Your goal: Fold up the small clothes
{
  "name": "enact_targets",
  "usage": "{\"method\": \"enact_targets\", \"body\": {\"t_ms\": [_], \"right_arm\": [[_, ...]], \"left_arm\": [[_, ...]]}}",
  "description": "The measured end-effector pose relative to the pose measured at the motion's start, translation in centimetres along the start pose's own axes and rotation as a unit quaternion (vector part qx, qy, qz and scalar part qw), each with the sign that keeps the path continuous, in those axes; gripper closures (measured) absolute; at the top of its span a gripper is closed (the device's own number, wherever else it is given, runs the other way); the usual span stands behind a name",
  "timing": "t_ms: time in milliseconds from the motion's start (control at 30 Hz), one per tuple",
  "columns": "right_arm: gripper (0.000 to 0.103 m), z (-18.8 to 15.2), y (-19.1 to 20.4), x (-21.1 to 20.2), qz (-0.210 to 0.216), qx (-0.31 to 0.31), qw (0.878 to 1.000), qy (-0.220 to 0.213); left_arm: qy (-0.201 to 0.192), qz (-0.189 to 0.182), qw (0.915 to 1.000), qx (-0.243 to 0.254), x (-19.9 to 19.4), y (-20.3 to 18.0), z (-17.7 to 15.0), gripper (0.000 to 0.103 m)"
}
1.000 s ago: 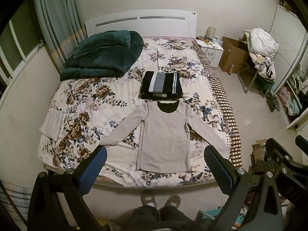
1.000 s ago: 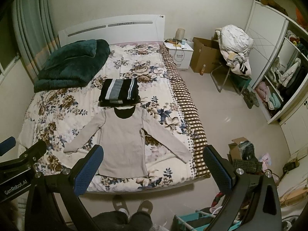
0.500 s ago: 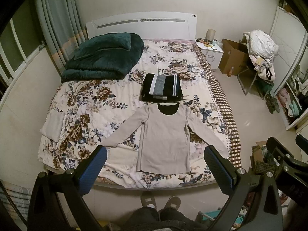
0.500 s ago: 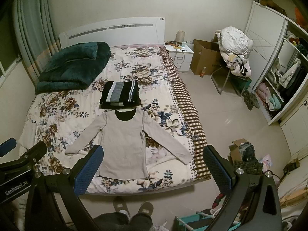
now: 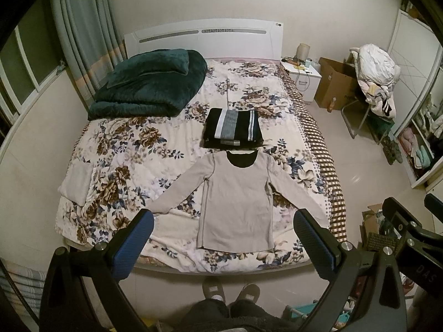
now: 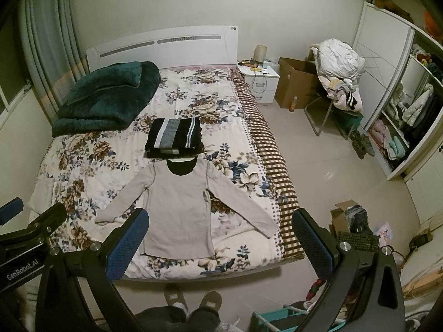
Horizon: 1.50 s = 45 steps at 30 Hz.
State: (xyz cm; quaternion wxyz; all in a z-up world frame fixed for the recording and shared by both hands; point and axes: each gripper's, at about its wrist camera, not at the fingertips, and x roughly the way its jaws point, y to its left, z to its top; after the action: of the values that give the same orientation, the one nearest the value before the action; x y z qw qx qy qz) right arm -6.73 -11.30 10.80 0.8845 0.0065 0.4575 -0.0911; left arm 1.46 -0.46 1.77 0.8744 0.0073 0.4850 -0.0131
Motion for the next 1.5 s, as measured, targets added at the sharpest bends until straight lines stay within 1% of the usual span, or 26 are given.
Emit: {"method": "enact_targets", "body": {"t_ms": [700,833,867,900,933,967,1033,1100,1200,1233,1267,1300,1400,1433,1467,1500], "right_arm": [[0.000,-0.2,-0.2,0.0,0.001,0.001,1.000,-0.001],[0.000,-0.4,-0.3,0.2,0.002,0.002,1.000,0.000],[0.000,-0.6,-0.3,0.3,0.002,0.003,1.000,-0.001],[0.000,-0.4,-0.4,0.3,0.004,0.006,1.000,0.001],[0.000,0.7,0.1,0.5,0.004,0.009,1.000,0.003],[0.000,0.8,0.4,0.0,0.003,0.013,1.000,0.004],[0.000,1.2,0.6,0.6,0.005,0.030,0.999,0.010],[0.000,0.9,0.2,3.0,0.017,0.052,0.998,0.016],[0.000,-0.1,-0.9,8.1,0.018,0.082,0.996,0.041],[0.000,-0.6,-1.6,10.3,0.010,0.096,0.994,0.055],[0.000,-1.9,-2.6,13.8,0.004,0.112,0.991,0.067],[0.000,-2.7,-3.7,16.0,0.003,0.128,0.989,0.079],[0.000,-5.3,-8.0,23.3,-0.015,0.185,0.975,0.119],[0.000,-6.5,-9.9,26.5,-0.022,0.212,0.968,0.135],[0.000,-7.4,-11.5,28.7,-0.024,0.234,0.961,0.145],[0.000,-8.6,-13.5,31.7,-0.026,0.263,0.952,0.158]], "left_arm": [[-0.002,0.000,1.0000,-0.001,-0.1,-0.1,0.1,0.000],[-0.004,-0.001,1.0000,0.000,0.0,0.0,-0.3,0.000],[-0.004,0.000,1.0000,0.001,0.0,-0.2,0.8,0.000],[-0.006,0.001,1.0000,0.002,0.0,-0.2,0.9,0.000],[-0.007,0.003,1.0000,0.004,0.3,-0.6,1.4,0.000],[-0.010,0.004,0.9999,0.005,0.4,-0.8,1.8,0.000],[-0.020,0.012,0.9997,0.008,1.3,-1.4,2.7,0.000],[-0.034,0.023,0.9991,0.011,3.6,-2.2,4.8,0.000],[-0.043,0.035,0.9984,0.014,7.3,-2.7,5.6,0.000],[-0.039,0.036,0.9985,0.014,8.9,-3.0,5.9,0.000],[-0.031,0.036,0.9988,0.013,11.3,-2.5,5.1,0.000],[-0.027,0.036,0.9989,0.012,13.1,-2.7,5.3,0.000],[-0.007,0.050,0.9986,0.018,18.8,-4.0,5.5,0.000],[-0.003,0.057,0.9982,0.020,20.8,-4.2,5.0,0.000],[0.006,0.068,0.9974,0.021,23.1,-4.2,4.4,0.000],[0.013,0.076,0.9968,0.019,25.3,-4.9,4.4,0.000]]}}
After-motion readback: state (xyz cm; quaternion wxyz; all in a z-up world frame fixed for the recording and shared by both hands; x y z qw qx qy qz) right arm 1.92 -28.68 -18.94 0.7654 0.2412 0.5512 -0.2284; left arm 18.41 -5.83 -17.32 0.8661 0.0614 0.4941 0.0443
